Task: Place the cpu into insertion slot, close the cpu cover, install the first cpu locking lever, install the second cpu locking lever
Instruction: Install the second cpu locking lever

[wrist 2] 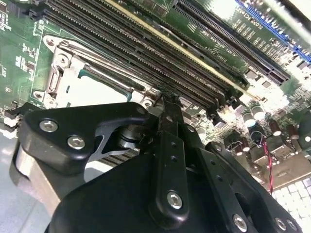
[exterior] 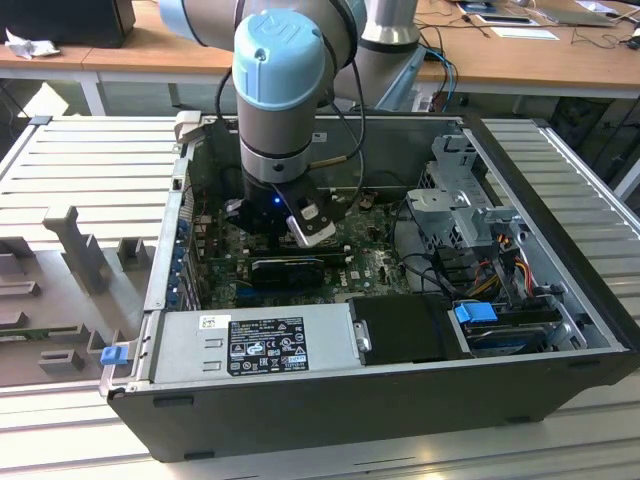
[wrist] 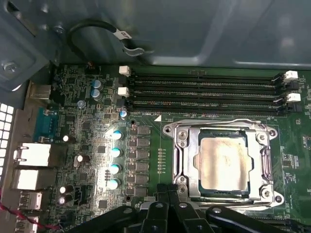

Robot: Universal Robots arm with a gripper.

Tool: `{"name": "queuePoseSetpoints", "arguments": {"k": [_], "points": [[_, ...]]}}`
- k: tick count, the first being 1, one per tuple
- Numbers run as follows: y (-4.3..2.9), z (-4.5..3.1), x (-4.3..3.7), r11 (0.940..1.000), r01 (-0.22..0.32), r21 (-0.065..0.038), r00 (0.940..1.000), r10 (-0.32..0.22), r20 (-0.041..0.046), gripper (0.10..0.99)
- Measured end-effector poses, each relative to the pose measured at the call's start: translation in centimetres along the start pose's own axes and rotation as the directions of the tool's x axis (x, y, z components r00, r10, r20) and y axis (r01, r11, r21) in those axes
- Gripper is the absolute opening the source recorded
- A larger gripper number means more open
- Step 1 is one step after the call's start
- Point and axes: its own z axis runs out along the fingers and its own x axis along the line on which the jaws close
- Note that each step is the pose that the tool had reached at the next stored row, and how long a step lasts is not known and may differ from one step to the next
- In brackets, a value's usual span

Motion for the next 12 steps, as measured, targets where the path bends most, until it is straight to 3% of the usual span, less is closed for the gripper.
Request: {"name": "queuePoseSetpoints", "arguments": {"k": [2, 9, 12], "points": [[0.24, -1.08, 0.12, 1.0, 0.0, -0.003, 1.0, 0.0, 0.0001, 0.106], [0.58, -2.56, 0.15, 1.0, 0.0, -0.003, 1.0, 0.0, 0.0001, 0.106], [0.59, -2.59, 0.14, 1.0, 0.0, -0.003, 1.0, 0.0, 0.0002, 0.106]]}}
